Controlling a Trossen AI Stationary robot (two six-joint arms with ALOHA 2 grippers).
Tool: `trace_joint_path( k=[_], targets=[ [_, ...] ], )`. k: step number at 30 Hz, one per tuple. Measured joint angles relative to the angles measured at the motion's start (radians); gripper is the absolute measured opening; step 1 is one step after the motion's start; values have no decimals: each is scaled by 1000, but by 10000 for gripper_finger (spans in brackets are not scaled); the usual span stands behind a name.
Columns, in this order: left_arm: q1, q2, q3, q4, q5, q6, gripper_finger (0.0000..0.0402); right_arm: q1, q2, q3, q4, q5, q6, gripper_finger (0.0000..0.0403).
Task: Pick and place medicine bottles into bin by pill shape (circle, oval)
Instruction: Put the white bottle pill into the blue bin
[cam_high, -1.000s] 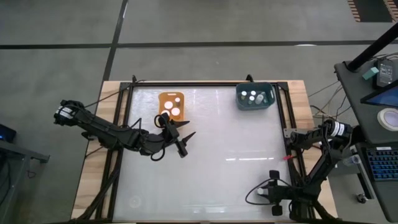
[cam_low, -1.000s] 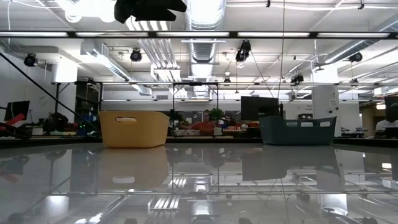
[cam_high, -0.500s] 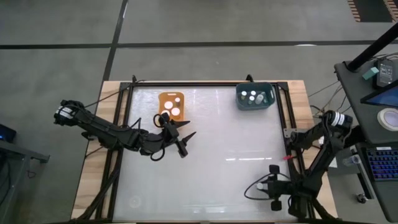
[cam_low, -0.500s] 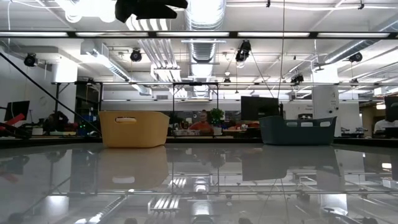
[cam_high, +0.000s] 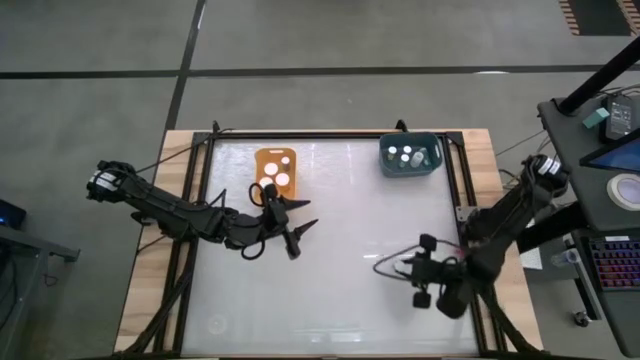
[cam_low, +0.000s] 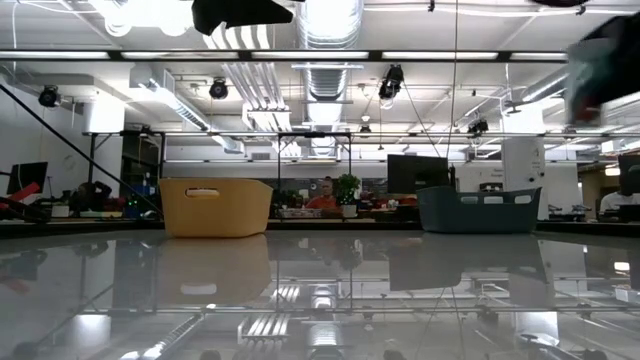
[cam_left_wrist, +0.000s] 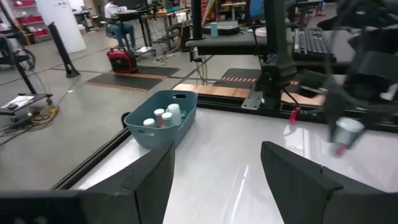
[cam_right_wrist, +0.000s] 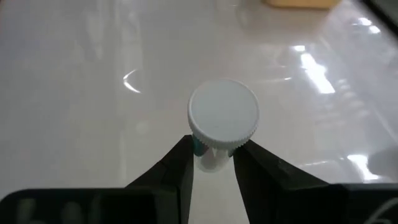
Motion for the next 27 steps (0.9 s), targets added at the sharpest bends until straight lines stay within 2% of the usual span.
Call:
trace_joint_path(
  k=[9, 14, 21, 27],
  targets=[
    [-2, 0, 0, 0, 75, -1, 223, -233, -29, 0, 12, -74, -159, 95],
    [-8, 6, 0, 4, 124, -2, 223, -338, -17, 0, 114, -128, -268, 95],
    [-32, 48, 0, 48, 175, -4, 223, -432, -12, 0, 249, -169, -336, 95],
    [-40, 142, 0, 204, 236, 0, 223, -465, -12, 0, 274, -173, -359, 95]
  ],
)
